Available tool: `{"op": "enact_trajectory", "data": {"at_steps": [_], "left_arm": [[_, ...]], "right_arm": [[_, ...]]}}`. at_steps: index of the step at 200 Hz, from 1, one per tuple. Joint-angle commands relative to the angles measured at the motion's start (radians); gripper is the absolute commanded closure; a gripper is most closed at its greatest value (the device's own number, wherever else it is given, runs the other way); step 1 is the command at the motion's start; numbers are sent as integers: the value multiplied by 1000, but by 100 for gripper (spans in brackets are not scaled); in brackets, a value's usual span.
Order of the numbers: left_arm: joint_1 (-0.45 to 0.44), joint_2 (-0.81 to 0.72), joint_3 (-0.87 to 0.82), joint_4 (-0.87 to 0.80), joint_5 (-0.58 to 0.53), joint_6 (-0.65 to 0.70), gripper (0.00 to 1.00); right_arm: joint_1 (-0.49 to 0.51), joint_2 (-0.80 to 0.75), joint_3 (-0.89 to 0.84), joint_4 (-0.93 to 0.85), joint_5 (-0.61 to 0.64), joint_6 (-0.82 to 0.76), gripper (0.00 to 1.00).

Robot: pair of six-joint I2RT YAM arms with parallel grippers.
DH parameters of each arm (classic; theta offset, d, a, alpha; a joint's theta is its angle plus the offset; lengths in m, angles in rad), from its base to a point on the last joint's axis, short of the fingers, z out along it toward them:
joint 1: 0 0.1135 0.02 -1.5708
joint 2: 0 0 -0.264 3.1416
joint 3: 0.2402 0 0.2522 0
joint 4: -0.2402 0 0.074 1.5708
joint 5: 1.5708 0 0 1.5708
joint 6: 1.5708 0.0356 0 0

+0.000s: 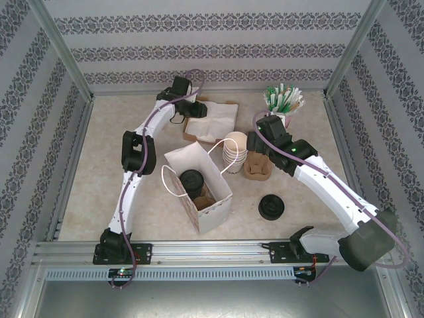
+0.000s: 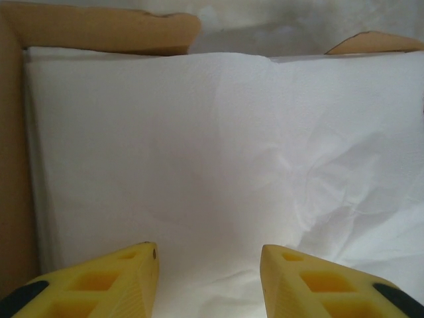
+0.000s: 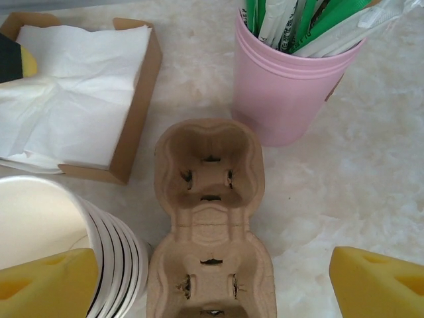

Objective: Pack the takeout coffee

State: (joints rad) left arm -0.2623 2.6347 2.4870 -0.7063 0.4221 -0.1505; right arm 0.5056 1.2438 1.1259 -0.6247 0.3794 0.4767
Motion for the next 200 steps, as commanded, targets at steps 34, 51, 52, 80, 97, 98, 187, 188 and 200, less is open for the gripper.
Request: {"op": "enact_trajectory", "data": {"at_steps": [34, 51, 52, 80, 97, 98, 187, 188, 200], "left_arm": [[-22, 13, 39, -117, -343, 127, 54], [-26, 12, 38, -129, -416, 152, 52], [-26, 12, 38, -129, -418, 154, 53], [-29, 13, 38, -132, -409, 176, 58], [-34, 10, 39, -136, -405, 186, 66], [-35, 10, 39, -136, -406, 187, 67], [-55, -4, 52, -169, -403, 225, 98], [-54, -6, 52, -169, -402, 225, 98], [-54, -24, 52, -166, -396, 218, 98]], "right_arm": [[-12, -48, -15, 10, 21, 23, 10], [-13, -50, -19, 12, 24, 23, 10], [-13, -50, -19, 12, 24, 23, 10], [-13, -46, -21, 21, 21, 23, 10], [-13, -41, -19, 21, 20, 23, 10], [-13, -41, -19, 21, 21, 23, 10], [-13, -79, -40, 37, 21, 20, 10], [-14, -80, -40, 37, 21, 20, 10], [-13, -84, -39, 36, 16, 20, 10]]}}
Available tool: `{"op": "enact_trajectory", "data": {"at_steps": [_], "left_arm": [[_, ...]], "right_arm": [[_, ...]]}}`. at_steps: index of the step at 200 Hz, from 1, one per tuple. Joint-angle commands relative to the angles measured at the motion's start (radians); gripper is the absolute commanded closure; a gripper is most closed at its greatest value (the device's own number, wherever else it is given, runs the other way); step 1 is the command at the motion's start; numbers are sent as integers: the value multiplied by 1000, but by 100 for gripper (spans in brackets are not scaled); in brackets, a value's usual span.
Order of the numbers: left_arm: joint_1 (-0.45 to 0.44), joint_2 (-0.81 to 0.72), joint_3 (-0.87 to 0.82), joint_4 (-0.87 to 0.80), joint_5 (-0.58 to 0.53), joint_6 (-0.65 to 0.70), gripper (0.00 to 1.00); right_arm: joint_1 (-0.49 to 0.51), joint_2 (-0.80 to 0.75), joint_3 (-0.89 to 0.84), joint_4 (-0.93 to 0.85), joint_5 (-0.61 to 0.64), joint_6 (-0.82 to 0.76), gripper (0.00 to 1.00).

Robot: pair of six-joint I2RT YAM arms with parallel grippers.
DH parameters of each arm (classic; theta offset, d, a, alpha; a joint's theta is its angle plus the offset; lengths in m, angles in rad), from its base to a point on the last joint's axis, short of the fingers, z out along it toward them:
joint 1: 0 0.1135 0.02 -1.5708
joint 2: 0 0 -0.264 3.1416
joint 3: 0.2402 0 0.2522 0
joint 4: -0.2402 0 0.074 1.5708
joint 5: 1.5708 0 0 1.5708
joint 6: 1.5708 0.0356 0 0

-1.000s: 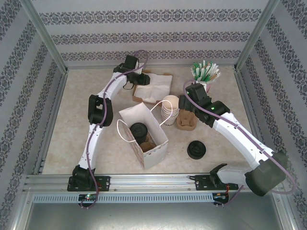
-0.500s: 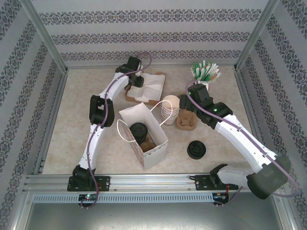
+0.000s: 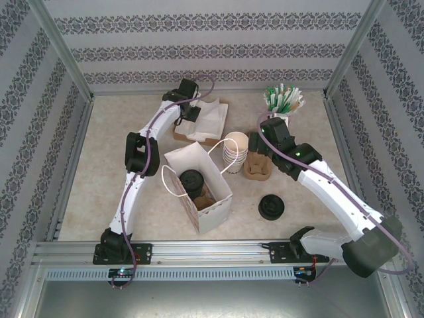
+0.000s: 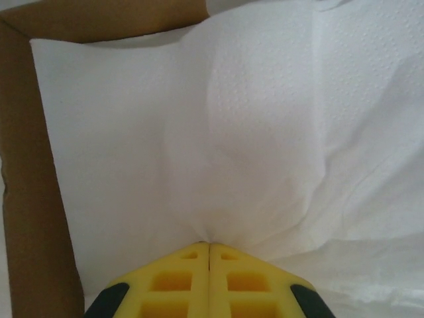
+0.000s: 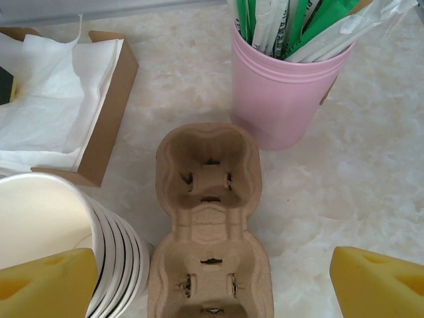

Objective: Pack the takeout coffee

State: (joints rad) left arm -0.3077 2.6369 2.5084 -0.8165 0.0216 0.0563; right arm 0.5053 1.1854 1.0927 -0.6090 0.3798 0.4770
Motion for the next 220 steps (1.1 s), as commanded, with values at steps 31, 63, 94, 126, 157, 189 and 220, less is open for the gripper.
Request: {"op": "enact_trajectory", "data": {"at_steps": [31, 63, 94, 126, 157, 189, 220], "left_arm": [[-9, -84, 32, -39, 35, -3, 100], [-8, -141, 45, -26, 64, -22, 100], [-2, -207, 55, -21, 81, -54, 100], [8, -278, 55, -12, 99, -102, 100], [27, -333, 44, 4, 162, -158, 100], [45, -367, 43, 14, 190, -203, 100], [61, -412, 39, 50, 267, -266, 100]], "right_arm": [[-13, -45, -5, 27, 6, 27, 9], [-13, -77, -1, 47, -20, 27, 9], [-13, -113, -4, 70, -43, 3, 10], [-13, -158, -10, 113, -84, -41, 10], [-12, -198, -8, 161, -133, -139, 8], [-8, -234, -7, 210, -188, -242, 7], [7, -251, -12, 287, -255, -326, 7]]}}
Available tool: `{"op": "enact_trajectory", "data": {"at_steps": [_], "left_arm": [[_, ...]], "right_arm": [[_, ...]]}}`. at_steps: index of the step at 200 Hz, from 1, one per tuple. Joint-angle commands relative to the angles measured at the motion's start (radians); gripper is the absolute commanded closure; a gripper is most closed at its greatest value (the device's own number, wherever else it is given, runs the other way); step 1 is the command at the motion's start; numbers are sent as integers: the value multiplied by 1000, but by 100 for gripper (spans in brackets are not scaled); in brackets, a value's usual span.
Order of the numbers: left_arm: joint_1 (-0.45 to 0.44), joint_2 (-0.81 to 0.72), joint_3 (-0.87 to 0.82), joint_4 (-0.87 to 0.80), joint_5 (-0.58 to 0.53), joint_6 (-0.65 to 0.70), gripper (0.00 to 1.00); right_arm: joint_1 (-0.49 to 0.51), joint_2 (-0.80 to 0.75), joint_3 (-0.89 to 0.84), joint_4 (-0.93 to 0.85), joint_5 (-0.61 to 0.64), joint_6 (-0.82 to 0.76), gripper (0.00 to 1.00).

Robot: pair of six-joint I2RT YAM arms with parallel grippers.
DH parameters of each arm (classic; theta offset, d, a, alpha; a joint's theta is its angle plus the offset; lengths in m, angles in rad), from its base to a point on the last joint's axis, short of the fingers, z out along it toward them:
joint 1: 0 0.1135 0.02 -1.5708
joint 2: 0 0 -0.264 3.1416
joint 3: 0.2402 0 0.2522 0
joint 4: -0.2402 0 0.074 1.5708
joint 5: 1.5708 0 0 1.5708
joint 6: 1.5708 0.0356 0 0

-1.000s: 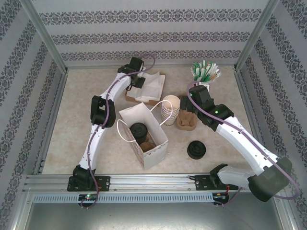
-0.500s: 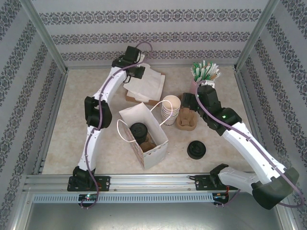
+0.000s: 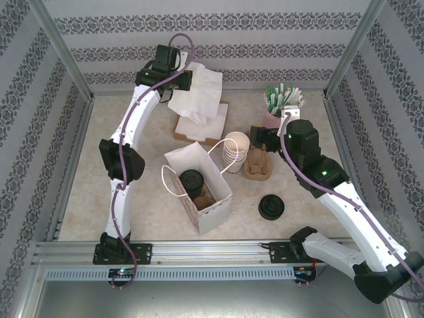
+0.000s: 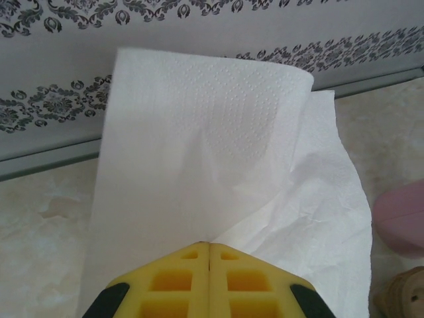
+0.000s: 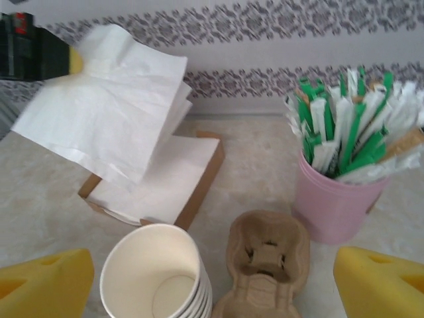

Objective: Pack the takeout coffee

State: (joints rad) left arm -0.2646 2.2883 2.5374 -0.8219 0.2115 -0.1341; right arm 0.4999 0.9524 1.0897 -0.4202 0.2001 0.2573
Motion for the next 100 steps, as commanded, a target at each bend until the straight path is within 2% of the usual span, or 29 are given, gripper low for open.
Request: {"op": "enact_trajectory", "data": {"at_steps": [1, 32, 63, 100], "left_arm": [[18, -64, 9, 57, 80, -77, 100], [24, -130, -39, 131, 148, -145, 100], [24, -197, -116, 229, 219, -200, 100], [22, -237, -137, 247, 290, -189, 100]], "right_arm": [[13, -19, -9, 100, -77, -108, 6], [35, -7, -6, 180, -121, -139, 4], [49, 30, 17, 249, -188, -78, 4], [85, 79, 37, 284, -191, -89, 2]]}}
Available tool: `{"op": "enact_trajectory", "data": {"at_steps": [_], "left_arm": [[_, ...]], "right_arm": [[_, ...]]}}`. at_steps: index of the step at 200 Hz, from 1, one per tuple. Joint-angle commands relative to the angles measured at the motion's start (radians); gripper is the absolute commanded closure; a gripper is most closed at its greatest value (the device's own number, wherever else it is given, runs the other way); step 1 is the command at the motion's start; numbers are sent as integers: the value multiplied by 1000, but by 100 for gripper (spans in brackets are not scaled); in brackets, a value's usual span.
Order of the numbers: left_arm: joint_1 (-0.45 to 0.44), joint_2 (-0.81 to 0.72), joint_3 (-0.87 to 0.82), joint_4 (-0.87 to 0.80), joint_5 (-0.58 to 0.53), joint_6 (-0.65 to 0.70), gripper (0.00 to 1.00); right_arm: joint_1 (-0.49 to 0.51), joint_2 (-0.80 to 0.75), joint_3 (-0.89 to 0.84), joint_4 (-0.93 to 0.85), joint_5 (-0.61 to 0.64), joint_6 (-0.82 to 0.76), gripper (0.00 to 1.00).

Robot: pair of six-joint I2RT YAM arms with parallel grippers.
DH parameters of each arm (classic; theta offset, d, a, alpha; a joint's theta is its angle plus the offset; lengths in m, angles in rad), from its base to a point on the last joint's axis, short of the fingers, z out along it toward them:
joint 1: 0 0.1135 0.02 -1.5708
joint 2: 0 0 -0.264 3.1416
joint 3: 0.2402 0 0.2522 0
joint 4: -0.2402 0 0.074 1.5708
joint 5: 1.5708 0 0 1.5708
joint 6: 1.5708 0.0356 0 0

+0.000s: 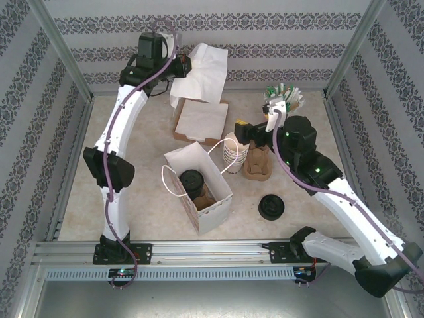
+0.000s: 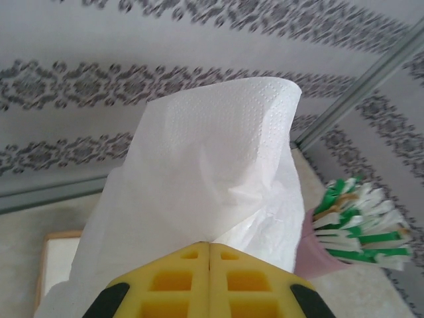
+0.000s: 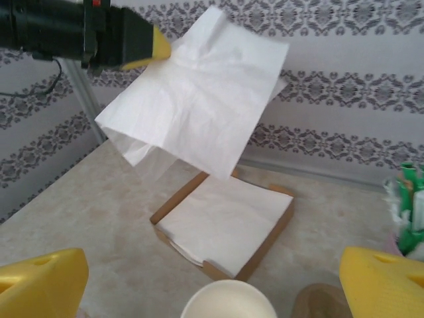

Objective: Pack the takeout coffee

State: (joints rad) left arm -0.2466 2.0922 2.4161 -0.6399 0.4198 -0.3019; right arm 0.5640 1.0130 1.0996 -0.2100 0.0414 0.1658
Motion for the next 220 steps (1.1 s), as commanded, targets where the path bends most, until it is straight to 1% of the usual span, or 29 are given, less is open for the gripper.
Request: {"op": "enact_trajectory", "data": {"at_steps": [1, 34, 55, 92, 116, 149, 177, 220], "left_arm": [[4, -42, -15, 65, 85, -21, 100], [-9, -83, -13, 58, 158, 3, 100], [-27, -121, -14, 45, 191, 18, 100], [-65, -202, -13, 70, 237, -13, 100], [-97, -250, -14, 87, 250, -37, 100], [-148, -308, -17, 90, 257, -47, 100], [-191, -357, -28, 125, 261, -66, 100], [-250, -416, -42, 167, 252, -90, 100]], "right_arm": [[21, 20, 27, 76, -34, 1, 2], [35, 57, 33, 136, -51, 6, 2], [39, 68, 40, 163, -49, 38, 2], [46, 33, -47, 287, -58, 58, 2], [56, -10, -98, 339, -67, 32, 2], [56, -84, -157, 365, -69, 4, 2], [54, -147, -237, 401, -36, -20, 2], [50, -195, -370, 531, -23, -77, 2]]}}
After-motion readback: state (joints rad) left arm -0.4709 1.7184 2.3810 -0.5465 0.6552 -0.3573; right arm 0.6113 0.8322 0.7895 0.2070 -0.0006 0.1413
